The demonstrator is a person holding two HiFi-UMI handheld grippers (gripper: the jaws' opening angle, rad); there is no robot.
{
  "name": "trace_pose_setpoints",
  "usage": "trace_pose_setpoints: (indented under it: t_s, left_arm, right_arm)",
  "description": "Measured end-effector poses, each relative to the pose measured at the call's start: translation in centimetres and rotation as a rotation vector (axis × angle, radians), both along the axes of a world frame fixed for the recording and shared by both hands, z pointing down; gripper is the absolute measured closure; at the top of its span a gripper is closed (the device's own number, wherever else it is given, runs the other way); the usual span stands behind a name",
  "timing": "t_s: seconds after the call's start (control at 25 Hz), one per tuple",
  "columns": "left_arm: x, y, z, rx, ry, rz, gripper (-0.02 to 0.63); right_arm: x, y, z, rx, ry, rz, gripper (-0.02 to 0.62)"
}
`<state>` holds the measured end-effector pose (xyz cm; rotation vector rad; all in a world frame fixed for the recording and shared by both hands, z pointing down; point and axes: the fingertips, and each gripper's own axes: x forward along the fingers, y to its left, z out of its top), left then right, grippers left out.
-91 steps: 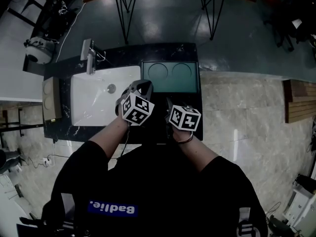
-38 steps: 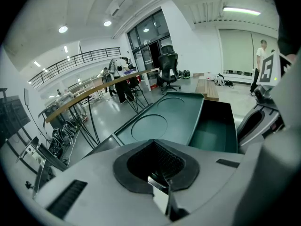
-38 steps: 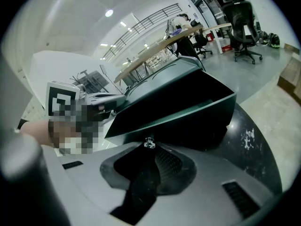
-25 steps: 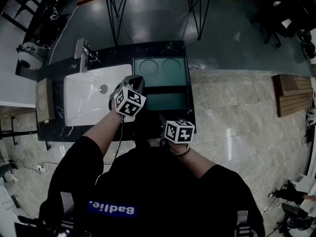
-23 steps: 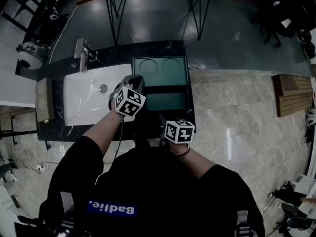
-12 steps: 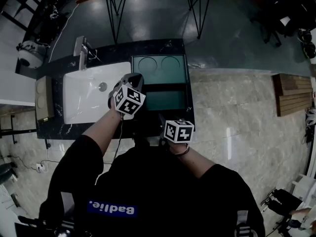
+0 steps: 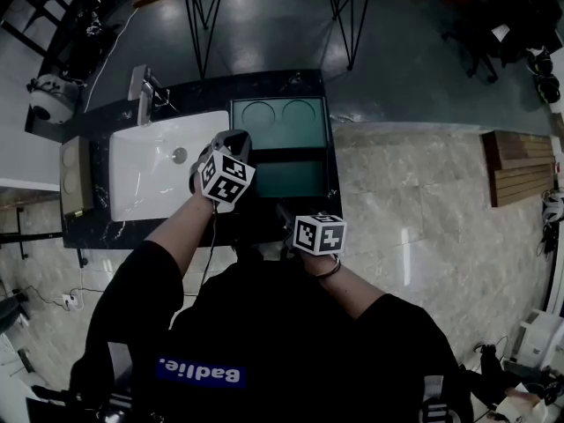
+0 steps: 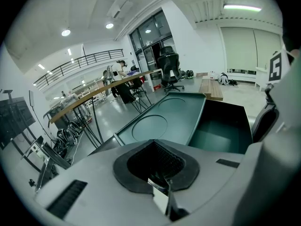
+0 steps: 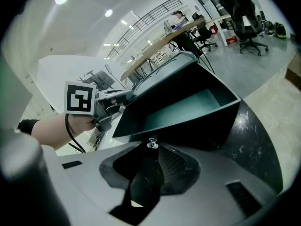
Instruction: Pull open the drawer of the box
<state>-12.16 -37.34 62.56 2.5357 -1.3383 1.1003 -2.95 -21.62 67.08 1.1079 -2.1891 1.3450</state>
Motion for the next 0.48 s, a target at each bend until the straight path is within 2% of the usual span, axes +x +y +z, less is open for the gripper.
trace_pose_setpoints:
  t_s: [0.28, 0.48]
  left_arm:
    - [-0.1, -0.1, 0.1, 0.002, -0.004, -0.015, 0.606]
    - [0.0, 0.0, 0.0, 0.01, -0.02, -0.036, 0.605]
  right_arm:
    - [1.8, 0.0, -1.5, 0.029, 0.008, 0.017, 0.517]
    - [5.1, -0.7, -4.0, 0.116, 0.036, 0.068, 0.517]
